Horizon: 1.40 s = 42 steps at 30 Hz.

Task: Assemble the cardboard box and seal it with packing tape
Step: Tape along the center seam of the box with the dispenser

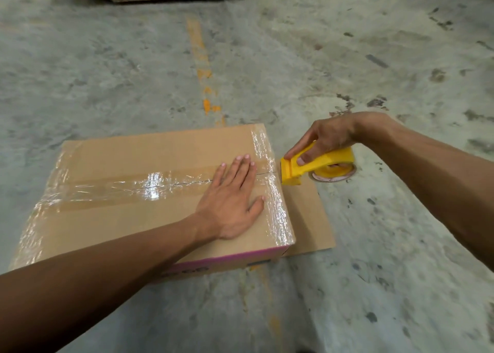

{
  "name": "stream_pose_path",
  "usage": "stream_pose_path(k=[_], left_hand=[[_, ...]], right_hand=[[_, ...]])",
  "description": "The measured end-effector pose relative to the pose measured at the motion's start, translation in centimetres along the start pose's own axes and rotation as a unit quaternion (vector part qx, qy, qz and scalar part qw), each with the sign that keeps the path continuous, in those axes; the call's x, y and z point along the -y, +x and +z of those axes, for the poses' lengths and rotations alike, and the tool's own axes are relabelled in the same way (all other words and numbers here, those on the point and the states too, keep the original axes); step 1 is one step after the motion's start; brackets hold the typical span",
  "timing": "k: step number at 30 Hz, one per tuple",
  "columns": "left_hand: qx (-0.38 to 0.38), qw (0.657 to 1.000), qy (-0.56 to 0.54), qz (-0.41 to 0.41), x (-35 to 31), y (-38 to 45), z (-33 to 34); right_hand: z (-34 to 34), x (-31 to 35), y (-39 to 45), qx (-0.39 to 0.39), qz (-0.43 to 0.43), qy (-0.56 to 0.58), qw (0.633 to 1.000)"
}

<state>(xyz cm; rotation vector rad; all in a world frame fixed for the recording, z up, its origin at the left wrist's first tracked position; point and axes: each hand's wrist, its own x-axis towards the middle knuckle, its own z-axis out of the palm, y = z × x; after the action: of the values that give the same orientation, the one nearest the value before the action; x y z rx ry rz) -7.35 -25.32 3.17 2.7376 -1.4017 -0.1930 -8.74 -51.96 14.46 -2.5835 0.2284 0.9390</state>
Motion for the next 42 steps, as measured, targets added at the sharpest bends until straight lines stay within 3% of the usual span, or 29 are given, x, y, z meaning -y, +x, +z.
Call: stream_pose_path(k=[12,15,17,18,19,21,22,24,26,31,37,42], left_hand=[[0.018,0.999,0.007,0.049,-0.2,0.2,-0.3],[0.018,0.999,0.011,0.050,0.0,0.1,-0.7],[0.024,0.998,0.006,0.064,-0.1,0.0,-1.0],[0.027,0.997,0.004,0.072,0.1,0.0,-1.0],[0.028,0.996,0.004,0.079,0.4,0.1,-1.1],[0.031,0.995,0.007,0.099,0.7,0.6,-1.3],[0.032,0.993,0.017,0.115,0.6,1.1,-1.4],[0.031,0.988,0.039,0.144,0.3,2.4,-1.4],[0.012,0.984,0.058,0.170,0.0,3.8,-1.9],[-0.070,0.970,0.076,0.219,-0.4,5.4,-1.7],[-0.089,0.962,0.046,0.253,-1.2,6.4,-1.3],[-0.103,0.943,0.048,0.311,-1.1,6.2,-0.9]], right_hand=[[-0.5,5.9,0.2,-0.020,0.034,-0.137,0.990],[2.1,6.2,1.7,-0.033,0.071,-0.253,0.964],[6.6,3.4,2.1,0.076,0.141,-0.312,0.937],[8.4,1.0,2.4,0.148,0.139,-0.313,0.928],[8.8,-0.8,2.0,0.167,0.104,-0.330,0.923],[7.5,-3.5,1.0,0.145,0.129,-0.235,0.952],[6.8,-4.2,0.6,0.095,0.161,-0.174,0.967],[5.9,-4.1,0.9,0.004,0.145,-0.121,0.982],[5.7,-3.6,1.6,-0.029,0.117,-0.089,0.989],[5.2,-3.4,2.7,-0.070,0.115,-0.044,0.990],[5.1,-4.4,2.2,-0.095,0.119,-0.001,0.988],[4.8,-4.6,1.1,-0.165,0.109,0.059,0.978]])
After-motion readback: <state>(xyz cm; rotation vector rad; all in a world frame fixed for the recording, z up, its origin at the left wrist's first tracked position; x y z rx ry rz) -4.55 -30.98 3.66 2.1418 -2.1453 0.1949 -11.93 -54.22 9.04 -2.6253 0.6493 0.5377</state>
